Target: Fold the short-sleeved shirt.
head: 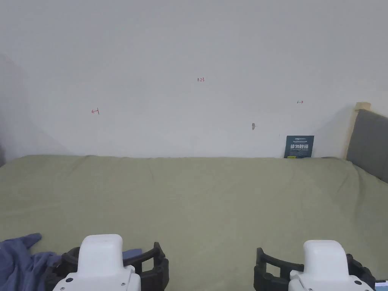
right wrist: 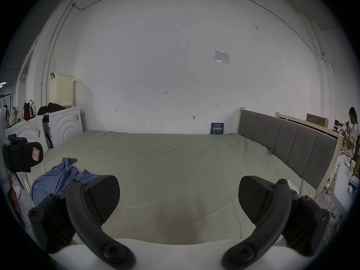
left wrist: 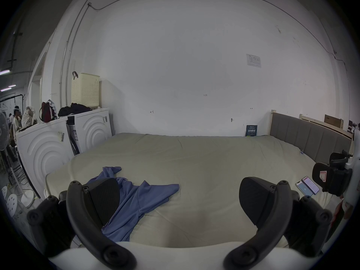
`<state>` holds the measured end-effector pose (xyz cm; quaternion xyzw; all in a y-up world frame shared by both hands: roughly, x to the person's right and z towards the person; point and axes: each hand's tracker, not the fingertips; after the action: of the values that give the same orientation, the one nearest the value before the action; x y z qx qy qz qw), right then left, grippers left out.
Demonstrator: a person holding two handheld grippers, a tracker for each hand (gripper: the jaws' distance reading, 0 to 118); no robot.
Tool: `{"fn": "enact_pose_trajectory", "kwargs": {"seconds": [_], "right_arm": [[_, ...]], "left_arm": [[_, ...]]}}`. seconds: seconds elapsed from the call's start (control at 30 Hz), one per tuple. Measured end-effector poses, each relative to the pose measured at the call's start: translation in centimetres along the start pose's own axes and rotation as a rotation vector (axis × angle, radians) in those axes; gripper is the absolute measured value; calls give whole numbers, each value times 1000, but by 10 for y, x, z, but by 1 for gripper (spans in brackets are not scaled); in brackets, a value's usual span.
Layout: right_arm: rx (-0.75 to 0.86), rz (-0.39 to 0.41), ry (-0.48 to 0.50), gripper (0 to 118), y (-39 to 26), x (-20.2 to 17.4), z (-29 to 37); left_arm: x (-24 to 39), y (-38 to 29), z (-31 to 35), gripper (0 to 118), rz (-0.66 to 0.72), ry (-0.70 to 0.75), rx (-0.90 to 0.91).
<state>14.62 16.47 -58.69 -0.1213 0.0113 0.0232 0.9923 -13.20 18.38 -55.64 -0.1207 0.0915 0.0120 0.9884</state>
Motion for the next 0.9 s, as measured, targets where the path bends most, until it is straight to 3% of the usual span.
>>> {"fn": "enact_pose_trajectory", "kwargs": {"seconds": [0.13, 0.17, 0.2, 0.23, 0.27, 0.3, 0.4, 0.9], "right_arm": [[-15, 4, 10, 118, 2, 0, 0], [-11, 3, 18, 108, 4, -1, 2], [-2, 6, 16, 81, 5, -2, 3], [18, 20, -12, 21, 6, -3, 2], [34, 38, -62, 1, 8, -5, 0], [58, 50, -94, 1, 9, -4, 2], [34, 2, -10, 1, 14, 4, 1], [0, 56, -90, 1, 16, 2, -19]], "left_arm": [[-1, 0, 2, 113, 8, -23, -9], [0, 0, 2, 95, 10, -23, -7], [1, 1, 1, 52, 0, -22, -9], [2, 2, -1, 5, -11, 7, -12], [4, 1, -3, 5, -20, 45, -15], [4, 2, -4, 5, -19, 34, -27], [2, 5, -5, 5, -9, 15, -14], [-15, 11, -17, 5, 18, 7, -23]]}}
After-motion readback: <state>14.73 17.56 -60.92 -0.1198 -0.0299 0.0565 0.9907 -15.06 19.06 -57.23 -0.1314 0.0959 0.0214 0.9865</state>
